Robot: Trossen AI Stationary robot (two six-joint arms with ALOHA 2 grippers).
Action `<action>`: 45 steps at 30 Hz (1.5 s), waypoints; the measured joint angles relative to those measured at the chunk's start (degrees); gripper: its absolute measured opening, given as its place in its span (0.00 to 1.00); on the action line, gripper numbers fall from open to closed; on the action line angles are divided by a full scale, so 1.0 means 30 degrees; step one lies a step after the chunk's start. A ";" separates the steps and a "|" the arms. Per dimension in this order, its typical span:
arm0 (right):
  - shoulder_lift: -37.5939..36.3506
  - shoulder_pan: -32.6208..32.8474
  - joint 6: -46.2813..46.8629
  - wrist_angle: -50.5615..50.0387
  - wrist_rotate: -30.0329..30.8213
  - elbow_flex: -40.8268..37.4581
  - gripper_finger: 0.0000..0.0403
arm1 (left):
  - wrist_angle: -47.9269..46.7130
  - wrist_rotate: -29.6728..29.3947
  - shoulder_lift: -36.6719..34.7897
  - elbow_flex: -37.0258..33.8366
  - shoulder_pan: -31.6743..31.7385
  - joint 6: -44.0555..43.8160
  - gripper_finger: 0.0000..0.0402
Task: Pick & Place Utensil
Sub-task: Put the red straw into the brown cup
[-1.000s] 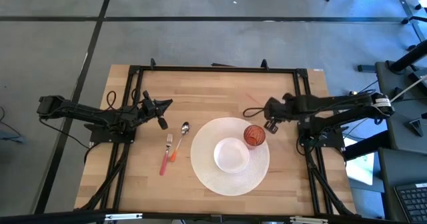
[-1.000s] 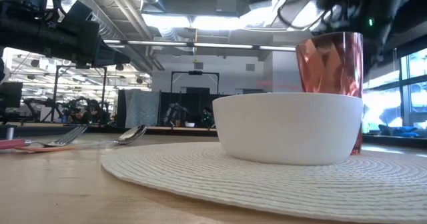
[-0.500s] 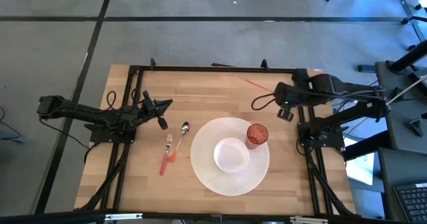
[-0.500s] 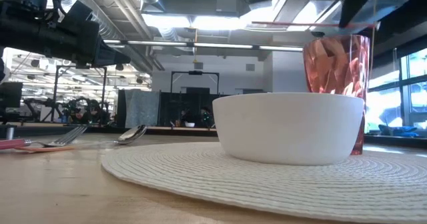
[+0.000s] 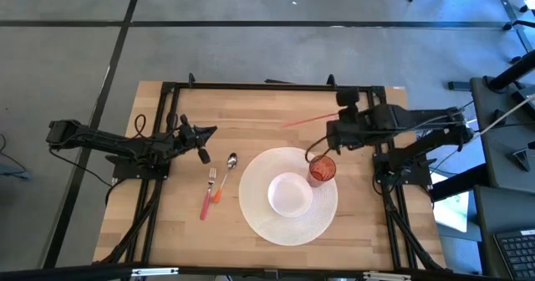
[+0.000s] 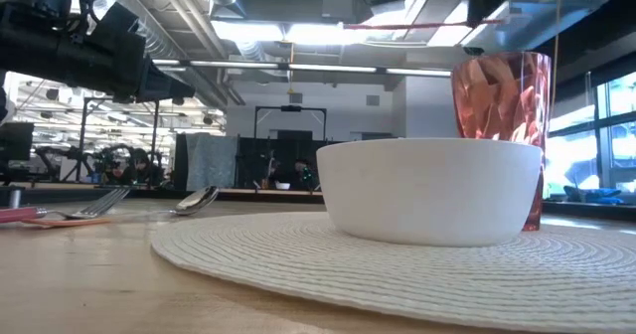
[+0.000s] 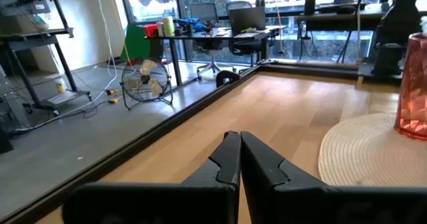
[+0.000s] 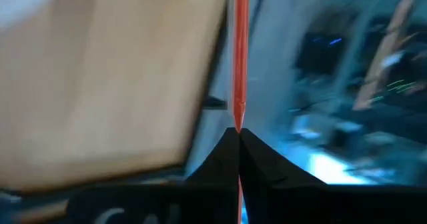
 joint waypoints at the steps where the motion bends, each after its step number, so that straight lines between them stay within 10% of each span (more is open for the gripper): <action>1: 0.0007 0.0261 -0.0869 -0.0067 0.0606 -0.0067 0.00 | -0.0048 0.0004 0.0001 -0.0005 0.0003 -0.0003 0.01; 11: -0.1214 0.1446 -0.7528 -0.0066 0.8543 -0.0071 0.00 | -0.0161 0.0004 0.0001 -0.0004 0.0001 -0.0259 0.01; 24: -0.5018 0.2779 -0.9858 -0.0068 0.7533 -0.0071 0.00 | -0.1495 -0.0341 0.0001 -0.0007 0.0004 -0.0980 0.01; 36: -0.6823 0.2794 0.2670 0.8996 -0.3787 -0.0469 0.00 | -0.1152 -0.2852 0.0001 0.0001 0.0011 -0.0973 0.01; 45: -0.9958 0.3641 0.5873 2.2233 -0.7849 -1.0414 0.00 | -0.0454 -0.2967 0.0000 -0.0003 0.0026 -0.0499 0.01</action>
